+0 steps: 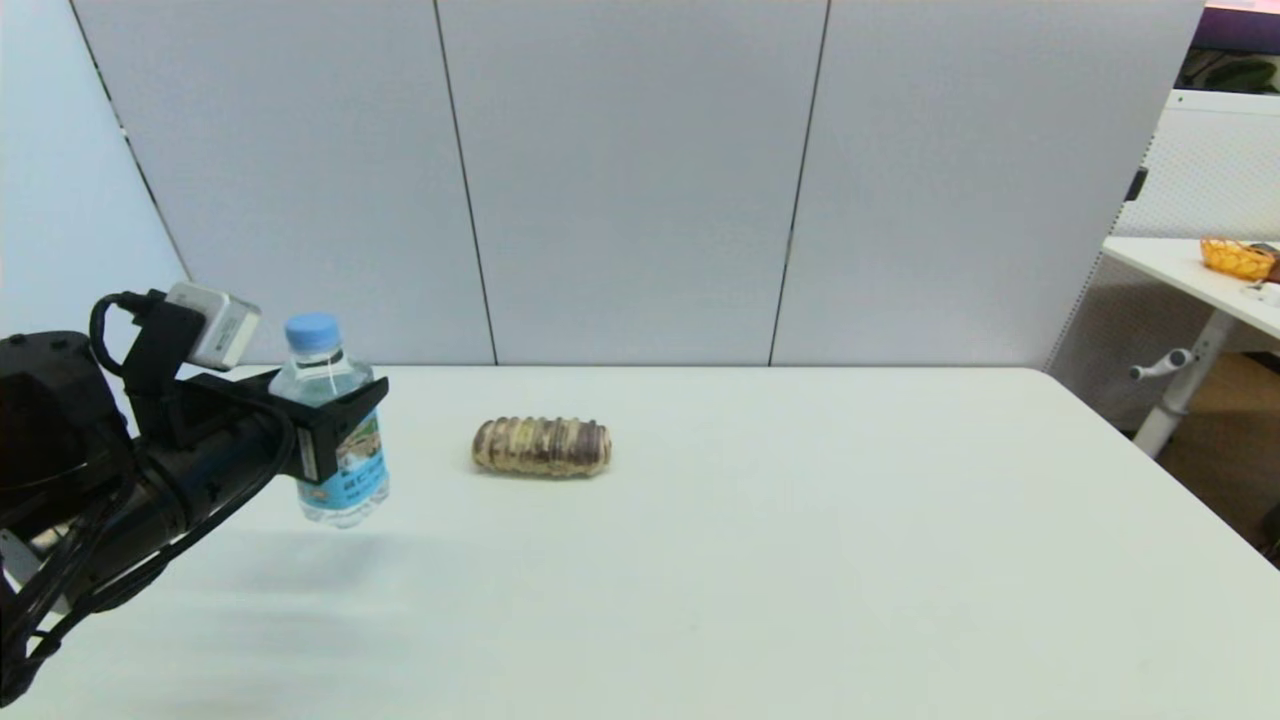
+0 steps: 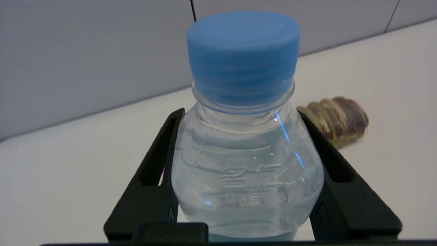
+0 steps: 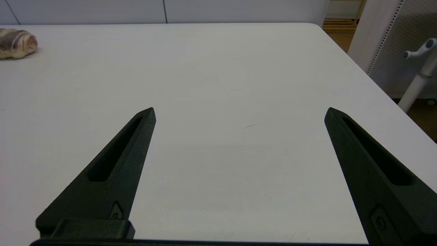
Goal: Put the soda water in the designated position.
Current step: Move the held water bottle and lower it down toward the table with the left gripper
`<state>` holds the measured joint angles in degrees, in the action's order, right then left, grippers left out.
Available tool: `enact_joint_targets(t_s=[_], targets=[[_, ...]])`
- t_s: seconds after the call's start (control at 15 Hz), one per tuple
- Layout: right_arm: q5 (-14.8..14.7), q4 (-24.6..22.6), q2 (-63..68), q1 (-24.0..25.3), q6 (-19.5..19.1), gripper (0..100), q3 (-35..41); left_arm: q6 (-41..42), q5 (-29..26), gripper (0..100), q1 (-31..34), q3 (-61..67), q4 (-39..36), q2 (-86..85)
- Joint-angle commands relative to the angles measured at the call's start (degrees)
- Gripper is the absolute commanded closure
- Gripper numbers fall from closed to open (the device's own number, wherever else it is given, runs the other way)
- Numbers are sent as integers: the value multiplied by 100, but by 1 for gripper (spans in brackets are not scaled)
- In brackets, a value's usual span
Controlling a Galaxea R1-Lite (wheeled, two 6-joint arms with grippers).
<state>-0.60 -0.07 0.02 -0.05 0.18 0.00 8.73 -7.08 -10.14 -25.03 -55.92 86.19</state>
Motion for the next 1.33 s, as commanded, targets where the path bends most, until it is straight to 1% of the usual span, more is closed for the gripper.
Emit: enact_joint_targets(t_s=[0.07, 0.47, 0.67, 1.07, 1.33], targets=[[-2, -1, -2, -4, -1, 0, 0, 6, -30, 100, -207, -943, -16, 583], [-2, -1, -2, 5, -1, 0, 0, -12, -30, 100, -735, -2481, -42, 1911], [-2, -1, -2, 5, -1, 0, 0, -29, -30, 100, -937, -2982, -156, 2526], [-2, -1, -2, -4, -1, 0, 0, -64, -30, 100, -1095, -3869, -270, 3431], [-2, -1, -2, 5, -1, 0, 0, -73, -21, 100, -1086, -4414, -306, 3976]])
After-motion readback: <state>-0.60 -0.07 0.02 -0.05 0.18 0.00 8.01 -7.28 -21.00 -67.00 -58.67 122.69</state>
